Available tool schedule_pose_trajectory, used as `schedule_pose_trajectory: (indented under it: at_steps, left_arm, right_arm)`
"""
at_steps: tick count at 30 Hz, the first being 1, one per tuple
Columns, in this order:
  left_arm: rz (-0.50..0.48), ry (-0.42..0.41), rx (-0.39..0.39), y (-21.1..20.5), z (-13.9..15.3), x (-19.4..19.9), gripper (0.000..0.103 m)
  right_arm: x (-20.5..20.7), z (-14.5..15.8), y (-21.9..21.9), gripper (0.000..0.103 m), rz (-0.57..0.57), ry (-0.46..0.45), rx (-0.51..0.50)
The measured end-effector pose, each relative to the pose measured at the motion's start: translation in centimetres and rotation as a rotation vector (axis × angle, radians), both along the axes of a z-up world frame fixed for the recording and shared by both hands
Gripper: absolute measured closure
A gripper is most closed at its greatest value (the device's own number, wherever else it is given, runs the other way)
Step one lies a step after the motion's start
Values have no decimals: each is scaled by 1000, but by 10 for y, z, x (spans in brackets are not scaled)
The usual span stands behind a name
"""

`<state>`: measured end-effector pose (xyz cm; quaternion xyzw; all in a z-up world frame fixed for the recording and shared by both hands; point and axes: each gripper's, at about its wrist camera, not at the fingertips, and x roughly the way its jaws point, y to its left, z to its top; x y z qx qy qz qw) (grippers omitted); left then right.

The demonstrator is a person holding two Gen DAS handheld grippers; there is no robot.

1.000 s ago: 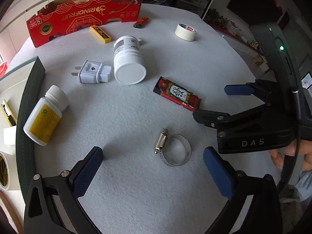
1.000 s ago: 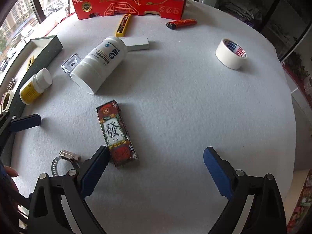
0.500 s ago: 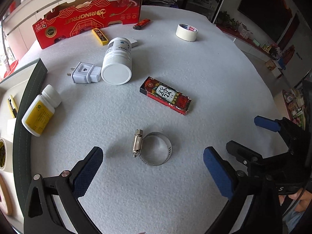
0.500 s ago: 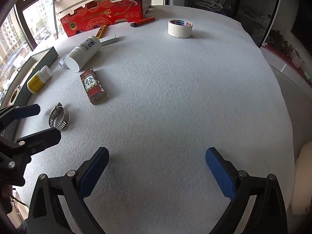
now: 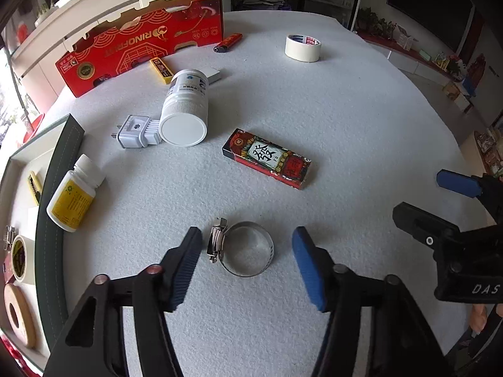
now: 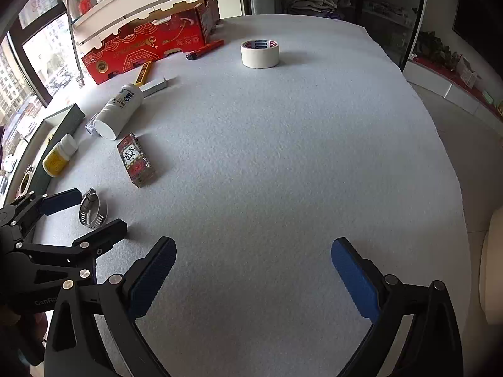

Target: Organize rigid objects

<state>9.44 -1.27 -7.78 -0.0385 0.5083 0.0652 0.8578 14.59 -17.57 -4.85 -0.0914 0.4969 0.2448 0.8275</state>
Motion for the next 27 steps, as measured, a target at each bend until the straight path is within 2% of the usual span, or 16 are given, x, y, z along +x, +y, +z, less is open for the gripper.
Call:
schedule_pose_trajectory:
  at_steps: [2, 6, 10, 12, 13, 14, 16, 17, 18, 19, 22, 27]
  left_arm:
    - [2, 6, -17, 5, 3, -5, 59]
    - [16, 7, -4, 14, 4, -23, 59]
    - [55, 11, -7, 26, 4, -45, 59]
    - [68, 9, -8, 29, 5, -52, 59]
    - [71, 7, -8, 30, 4, -54, 59]
    - [71, 7, -7, 31, 4, -54, 59]
    - [71, 7, -5, 31, 4, -55, 59]
    - [74, 7, -5, 30, 4, -55, 59]
    - [74, 5, -4, 30, 4, -55, 59]
    - [74, 2, -4, 30, 4, -55, 59]
    - [78, -8, -12, 30, 5, -59, 59]
    - [82, -13, -56, 28, 7, -68, 59]
  right_arm:
    - [4, 4, 10, 3, 20, -9, 8]
    - [9, 9, 42, 3, 85, -22, 18]
    - [9, 3, 91, 4, 184, -41, -21]
    - [8, -3, 115, 15, 241, -43, -53]
    - [9, -8, 127, 29, 266, -38, -78]
    - [8, -9, 135, 38, 275, -54, -98]
    - [11, -9, 144, 42, 280, -38, -113]
    - [12, -8, 145, 51, 276, -21, -116]
    - [11, -7, 146, 70, 280, -15, -116]
    - [8, -7, 143, 77, 279, -14, -118]
    - [2, -9, 126, 78, 230, 2, -85]
    - [-9, -6, 77, 78, 87, 69, 32]
